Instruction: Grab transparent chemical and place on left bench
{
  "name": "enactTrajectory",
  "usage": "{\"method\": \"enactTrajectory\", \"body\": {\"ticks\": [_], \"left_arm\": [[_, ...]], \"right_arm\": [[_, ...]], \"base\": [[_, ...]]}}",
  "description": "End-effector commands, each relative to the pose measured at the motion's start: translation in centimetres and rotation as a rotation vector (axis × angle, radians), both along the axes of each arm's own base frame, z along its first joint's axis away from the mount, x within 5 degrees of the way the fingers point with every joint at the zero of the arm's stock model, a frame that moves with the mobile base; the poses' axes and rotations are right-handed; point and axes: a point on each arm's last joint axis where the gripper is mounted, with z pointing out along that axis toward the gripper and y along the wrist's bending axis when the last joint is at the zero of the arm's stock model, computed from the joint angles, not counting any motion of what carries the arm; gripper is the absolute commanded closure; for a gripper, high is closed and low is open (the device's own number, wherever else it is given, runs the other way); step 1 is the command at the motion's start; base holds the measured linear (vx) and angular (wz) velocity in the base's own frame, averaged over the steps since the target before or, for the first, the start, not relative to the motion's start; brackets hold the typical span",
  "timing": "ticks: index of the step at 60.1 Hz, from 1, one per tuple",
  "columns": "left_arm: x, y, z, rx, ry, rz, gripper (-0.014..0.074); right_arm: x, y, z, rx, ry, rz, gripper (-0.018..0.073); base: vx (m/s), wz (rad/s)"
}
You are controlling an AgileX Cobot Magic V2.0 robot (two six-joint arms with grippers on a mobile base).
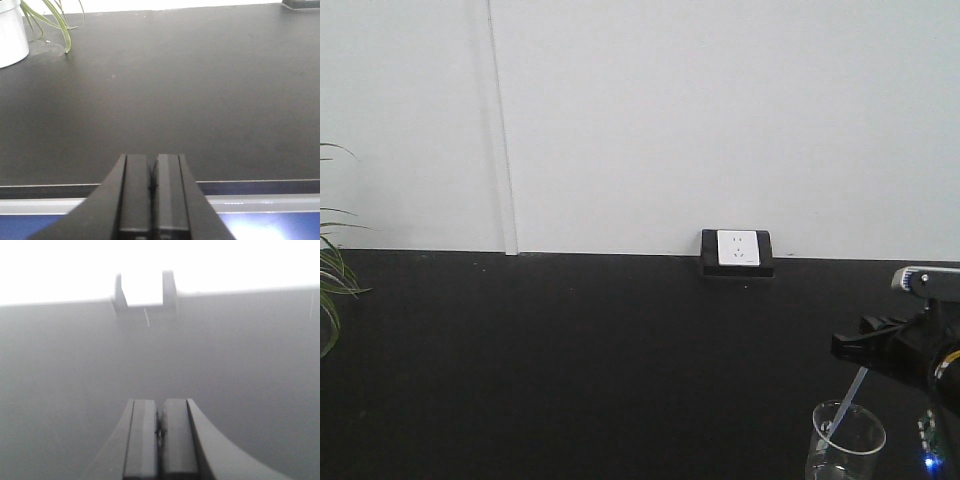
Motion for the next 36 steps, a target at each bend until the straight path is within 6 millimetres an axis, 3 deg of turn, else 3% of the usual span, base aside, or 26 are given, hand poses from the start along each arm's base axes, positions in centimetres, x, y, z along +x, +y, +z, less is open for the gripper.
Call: {"method": "enactTrajectory", "body": {"ticks": [1,7,13,24,36], "left_arm": [[-0.1,0.0,0.3,-0.014,-0.081,-0.001,0.0600],[-0.1,0.0,0.3,-0.014,-0.081,-0.001,0.0600],[-0.1,0.0,0.3,-0.014,-0.081,-0.001,0.0600],[-0.1,0.0,0.3,-0.014,-0.081,-0.001,0.0600],[-0.1,0.0,0.3,-0.014,-0.081,-0.001,0.0600]], "right_arm": [[-1.4,-0.1,5.1,-0.013,-0.196,0.011,0.0566],[-4.3,0.4,7.1,-0.028,-0.254,0.036,0.0566],[-8.0,1.6,7.8,-0.086,-0.299,0.112,0.0566],[-14.4,3.1,6.5,-0.133,-0.347,0.228,0.0564],[-18.6,2.4,5.1,-0.131,-0.376,0.226,0.0562]], "base": [[0.00,0.00],[0.00,0.00],[0.00,0.00],[0.00,0.00],[0.00,0.00]]}}
